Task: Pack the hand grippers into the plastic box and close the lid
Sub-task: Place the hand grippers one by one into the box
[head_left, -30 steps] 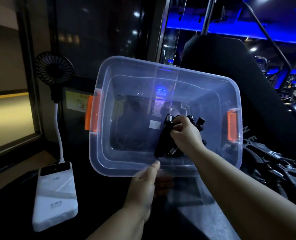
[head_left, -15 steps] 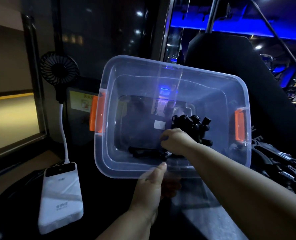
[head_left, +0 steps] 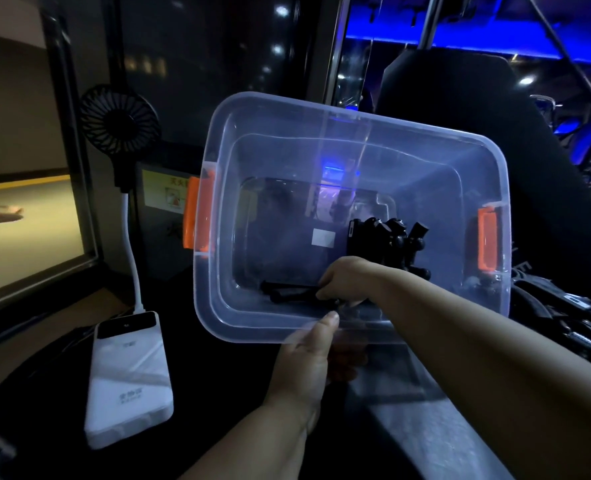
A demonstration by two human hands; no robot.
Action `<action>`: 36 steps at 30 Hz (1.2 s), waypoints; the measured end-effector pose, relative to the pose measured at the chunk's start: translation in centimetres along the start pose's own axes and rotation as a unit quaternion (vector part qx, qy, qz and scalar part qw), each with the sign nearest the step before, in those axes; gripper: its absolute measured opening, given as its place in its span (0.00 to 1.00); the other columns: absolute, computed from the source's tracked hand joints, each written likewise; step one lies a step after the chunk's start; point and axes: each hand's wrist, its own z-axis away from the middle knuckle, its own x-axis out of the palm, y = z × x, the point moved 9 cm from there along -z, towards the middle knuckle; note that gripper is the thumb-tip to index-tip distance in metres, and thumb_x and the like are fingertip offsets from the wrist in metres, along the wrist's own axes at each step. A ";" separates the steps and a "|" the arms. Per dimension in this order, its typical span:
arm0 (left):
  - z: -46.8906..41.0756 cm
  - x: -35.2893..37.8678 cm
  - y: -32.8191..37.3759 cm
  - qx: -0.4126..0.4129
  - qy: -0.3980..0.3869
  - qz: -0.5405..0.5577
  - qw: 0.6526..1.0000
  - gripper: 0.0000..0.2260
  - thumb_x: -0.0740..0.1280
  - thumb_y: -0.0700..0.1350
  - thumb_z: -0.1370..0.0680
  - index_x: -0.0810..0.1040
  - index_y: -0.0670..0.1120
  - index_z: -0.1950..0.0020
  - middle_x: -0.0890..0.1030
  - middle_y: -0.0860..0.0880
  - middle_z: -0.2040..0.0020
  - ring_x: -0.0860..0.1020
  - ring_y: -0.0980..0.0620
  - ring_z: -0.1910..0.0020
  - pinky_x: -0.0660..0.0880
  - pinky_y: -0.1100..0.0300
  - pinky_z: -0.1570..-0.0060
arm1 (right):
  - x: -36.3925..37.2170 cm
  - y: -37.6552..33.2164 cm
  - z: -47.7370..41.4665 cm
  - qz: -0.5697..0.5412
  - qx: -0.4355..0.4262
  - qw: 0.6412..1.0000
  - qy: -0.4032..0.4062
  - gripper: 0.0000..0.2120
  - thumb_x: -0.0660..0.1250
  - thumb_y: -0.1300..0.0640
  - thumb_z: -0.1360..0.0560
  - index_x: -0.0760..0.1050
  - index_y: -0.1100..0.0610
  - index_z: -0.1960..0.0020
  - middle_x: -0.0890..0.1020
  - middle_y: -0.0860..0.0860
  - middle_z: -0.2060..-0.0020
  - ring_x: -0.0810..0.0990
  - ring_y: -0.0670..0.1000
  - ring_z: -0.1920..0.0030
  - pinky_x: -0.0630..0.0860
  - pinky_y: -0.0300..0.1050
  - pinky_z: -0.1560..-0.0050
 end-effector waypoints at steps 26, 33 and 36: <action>0.0 0.0 -0.3 -0.004 0.001 -0.008 1.000 0.12 0.62 0.47 0.21 0.80 0.41 0.57 0.84 0.39 0.61 0.79 0.47 0.69 0.73 0.59 0.69 | -4.4 0.0 2.7 0.085 -0.007 0.956 0.280 0.17 0.68 0.43 0.30 0.72 0.57 0.65 0.70 0.49 0.71 0.73 0.54 0.63 0.68 0.41 0.63; 0.0 -0.1 -0.4 -0.009 0.003 -0.010 1.000 0.12 0.61 0.46 0.20 0.78 0.40 0.57 0.84 0.38 0.60 0.79 0.47 0.69 0.73 0.60 0.69 | -8.5 0.3 4.1 0.111 -0.040 0.918 0.378 0.11 0.69 0.51 0.30 0.75 0.56 0.52 0.81 0.56 0.54 0.78 0.58 0.52 0.66 0.42 0.61; 0.1 -0.1 -0.4 -0.011 0.005 -0.013 1.000 0.13 0.61 0.46 0.20 0.78 0.39 0.59 0.83 0.38 0.62 0.80 0.48 0.69 0.74 0.61 0.70 | -9.2 1.6 4.0 0.111 -0.028 0.915 0.386 0.13 0.68 0.51 0.30 0.74 0.57 0.49 0.81 0.58 0.52 0.78 0.60 0.51 0.66 0.43 0.60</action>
